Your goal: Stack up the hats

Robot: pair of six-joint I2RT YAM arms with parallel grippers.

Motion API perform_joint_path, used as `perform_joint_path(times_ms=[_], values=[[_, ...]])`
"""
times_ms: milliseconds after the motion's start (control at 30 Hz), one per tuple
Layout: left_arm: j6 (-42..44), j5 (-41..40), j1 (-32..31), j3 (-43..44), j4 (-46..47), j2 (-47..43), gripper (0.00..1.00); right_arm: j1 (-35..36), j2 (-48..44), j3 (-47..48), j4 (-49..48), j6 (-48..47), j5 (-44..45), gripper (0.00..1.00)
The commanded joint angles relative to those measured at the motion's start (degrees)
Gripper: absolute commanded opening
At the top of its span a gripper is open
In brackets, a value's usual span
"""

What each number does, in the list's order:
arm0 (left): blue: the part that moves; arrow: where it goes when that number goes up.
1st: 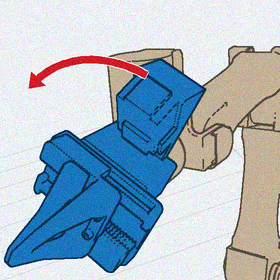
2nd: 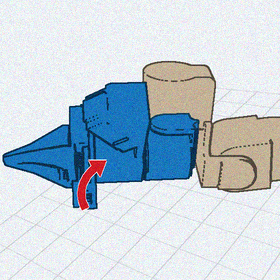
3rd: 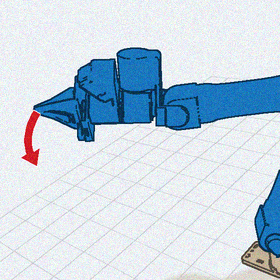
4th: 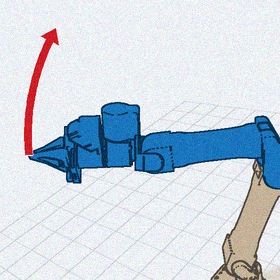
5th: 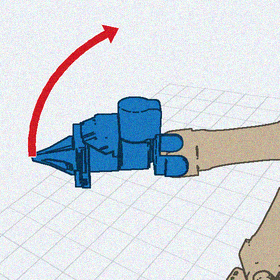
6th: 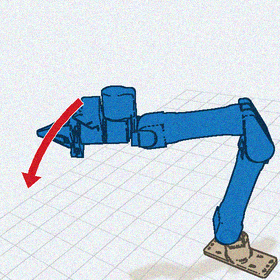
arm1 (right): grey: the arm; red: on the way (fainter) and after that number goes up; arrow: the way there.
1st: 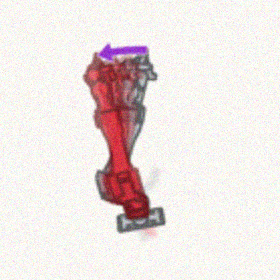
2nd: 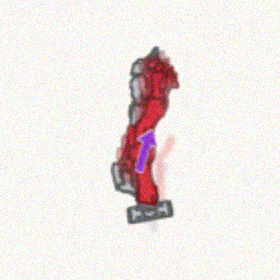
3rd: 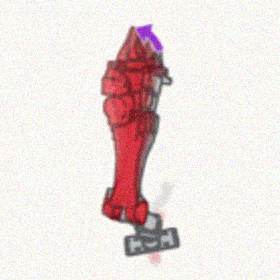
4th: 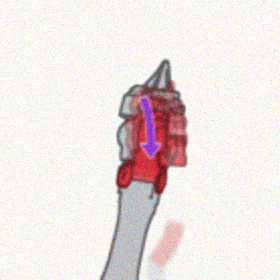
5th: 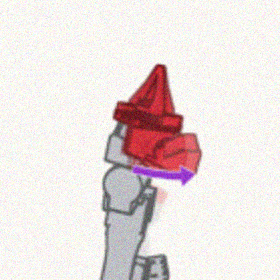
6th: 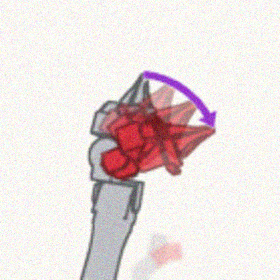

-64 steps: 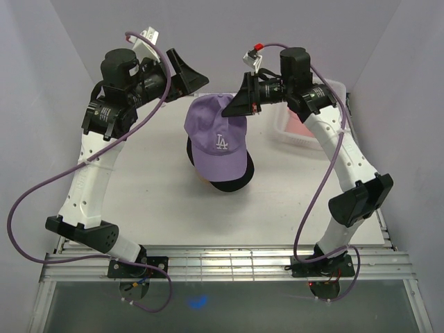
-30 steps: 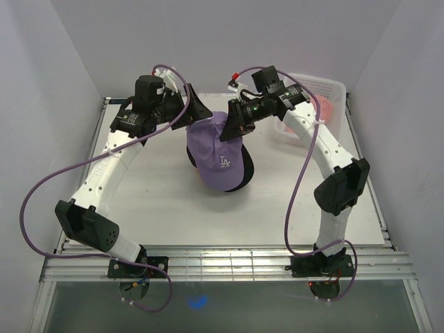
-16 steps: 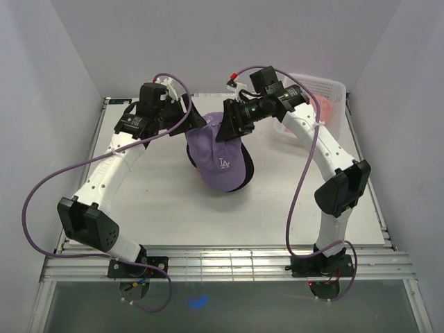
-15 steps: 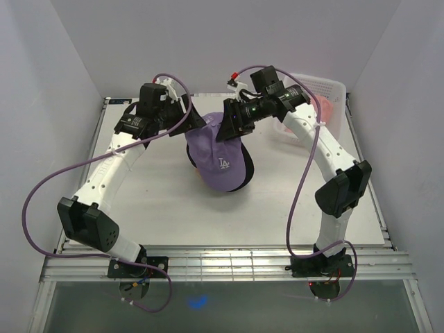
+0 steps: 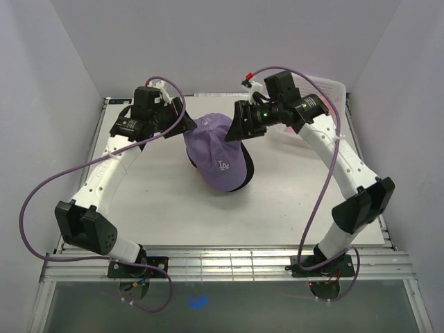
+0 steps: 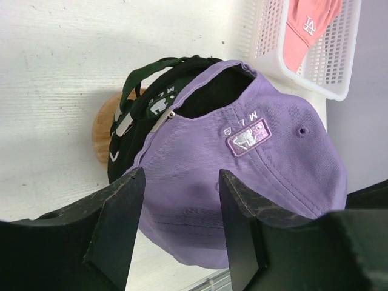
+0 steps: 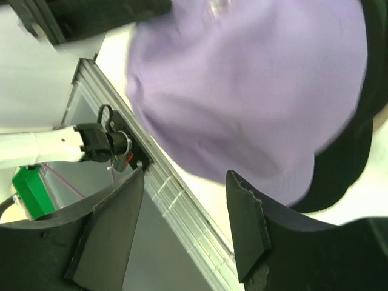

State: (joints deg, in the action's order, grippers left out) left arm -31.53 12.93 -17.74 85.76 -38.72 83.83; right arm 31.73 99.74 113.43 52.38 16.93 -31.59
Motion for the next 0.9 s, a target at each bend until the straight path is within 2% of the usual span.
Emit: perform_joint_path(times_ms=[0,33,100,333,433,567,667,733,867], values=[[0.8,0.3,0.4,-0.1,-0.4,-2.0,0.62,-2.2,-10.5,-13.5,-5.9,2.4,2.0,0.63],[0.8,0.3,0.4,-0.3,-0.1,-1.9,0.60,-3.9,-15.1,-17.7,-11.3,5.0,-0.9,0.63],[0.7,0.6,0.5,-0.6,-0.1,-1.8,0.58,-4.9,-18.4,-27.3,-14.9,6.3,-2.6,0.63],[0.9,0.8,0.5,-2.8,0.2,-2.7,0.48,-5.3,-31.4,-50.3,-32.1,15.9,-5.1,0.64],[1.2,0.5,0.5,-4.3,0.1,-3.4,0.41,-5.3,-32.9,-52.2,-36.8,19.4,-3.7,0.65],[1.2,0.3,0.4,-7.1,0.7,-4.6,0.31,-5.3,-31.5,-51.9,-43.1,24.9,-7.3,0.64],[1.4,0.1,0.5,-8.1,0.9,-5.3,0.30,-5.4,-31.3,-51.3,-42.5,25.3,-4.2,0.65],[1.6,-0.2,0.5,-8.1,0.7,-5.2,0.25,-6.1,-31.2,-52.2,-42.4,25.3,-3.9,0.65],[2.0,-0.6,0.4,-8.7,0.5,-4.5,0.25,-7.8,-29.7,-54.5,-42.7,24.2,-3.6,0.65]])
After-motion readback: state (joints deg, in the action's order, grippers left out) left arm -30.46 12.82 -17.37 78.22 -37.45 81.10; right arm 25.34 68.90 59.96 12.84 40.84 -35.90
